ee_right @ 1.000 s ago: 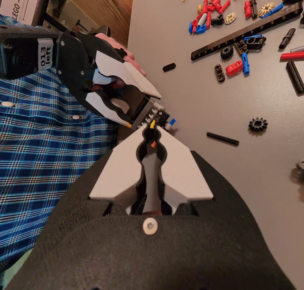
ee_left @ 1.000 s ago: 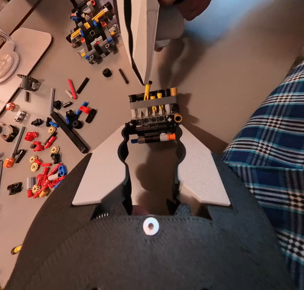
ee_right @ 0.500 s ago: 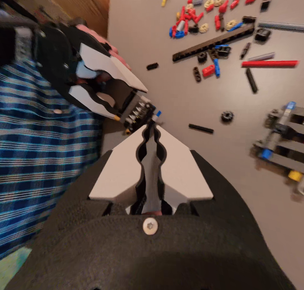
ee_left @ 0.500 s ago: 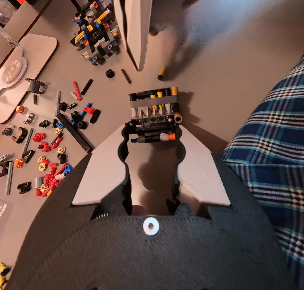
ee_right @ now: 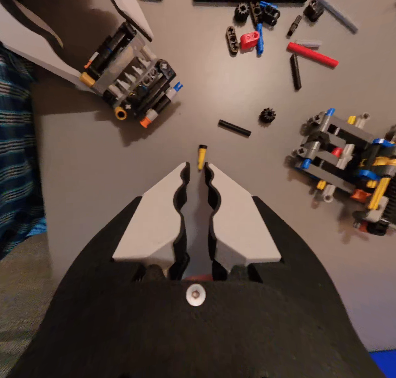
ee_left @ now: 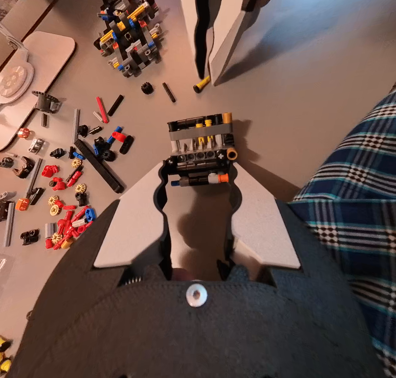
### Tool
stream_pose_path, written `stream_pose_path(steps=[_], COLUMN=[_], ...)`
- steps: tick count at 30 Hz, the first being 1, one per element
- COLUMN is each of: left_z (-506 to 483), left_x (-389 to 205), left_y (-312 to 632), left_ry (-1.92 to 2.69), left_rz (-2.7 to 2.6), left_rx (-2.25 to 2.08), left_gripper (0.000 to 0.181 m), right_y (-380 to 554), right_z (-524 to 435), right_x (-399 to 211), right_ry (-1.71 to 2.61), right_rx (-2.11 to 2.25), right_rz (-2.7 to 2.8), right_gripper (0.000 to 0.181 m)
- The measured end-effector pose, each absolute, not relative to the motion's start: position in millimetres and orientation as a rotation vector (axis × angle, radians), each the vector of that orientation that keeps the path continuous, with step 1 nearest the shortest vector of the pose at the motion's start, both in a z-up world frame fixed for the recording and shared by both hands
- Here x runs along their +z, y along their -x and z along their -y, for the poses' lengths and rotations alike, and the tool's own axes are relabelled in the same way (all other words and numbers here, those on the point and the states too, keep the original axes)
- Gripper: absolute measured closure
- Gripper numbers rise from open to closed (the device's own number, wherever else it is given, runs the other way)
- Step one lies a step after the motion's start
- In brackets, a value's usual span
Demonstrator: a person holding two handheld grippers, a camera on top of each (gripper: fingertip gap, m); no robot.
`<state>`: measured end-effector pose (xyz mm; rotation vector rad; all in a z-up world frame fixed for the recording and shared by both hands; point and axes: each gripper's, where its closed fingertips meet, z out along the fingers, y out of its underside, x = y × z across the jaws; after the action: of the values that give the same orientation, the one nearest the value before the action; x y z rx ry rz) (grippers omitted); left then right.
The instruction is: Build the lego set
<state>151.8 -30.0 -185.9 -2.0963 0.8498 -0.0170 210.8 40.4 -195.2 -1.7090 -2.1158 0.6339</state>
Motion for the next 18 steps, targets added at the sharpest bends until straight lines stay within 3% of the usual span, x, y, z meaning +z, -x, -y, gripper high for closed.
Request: stream_pose_path(steps=[6,18], left_z=[30.1,31.9], left_x=[-185.7,-184.5], left_y=[-152.8,-151.7], left_ry=[2.089,2.085], left_rz=[-0.853,-0.849], left_rx=[-0.025,-0.028], left_gripper=[0.126,0.126], right_y=[-207.4,-193.7], right_z=[-0.9,-38.8], right_x=[-188.2,-192.0], right_ry=[1.775,1.199], right_rx=[0.887,0.539], right_rz=[2.089,2.338], right_gripper=[0.168,0.158])
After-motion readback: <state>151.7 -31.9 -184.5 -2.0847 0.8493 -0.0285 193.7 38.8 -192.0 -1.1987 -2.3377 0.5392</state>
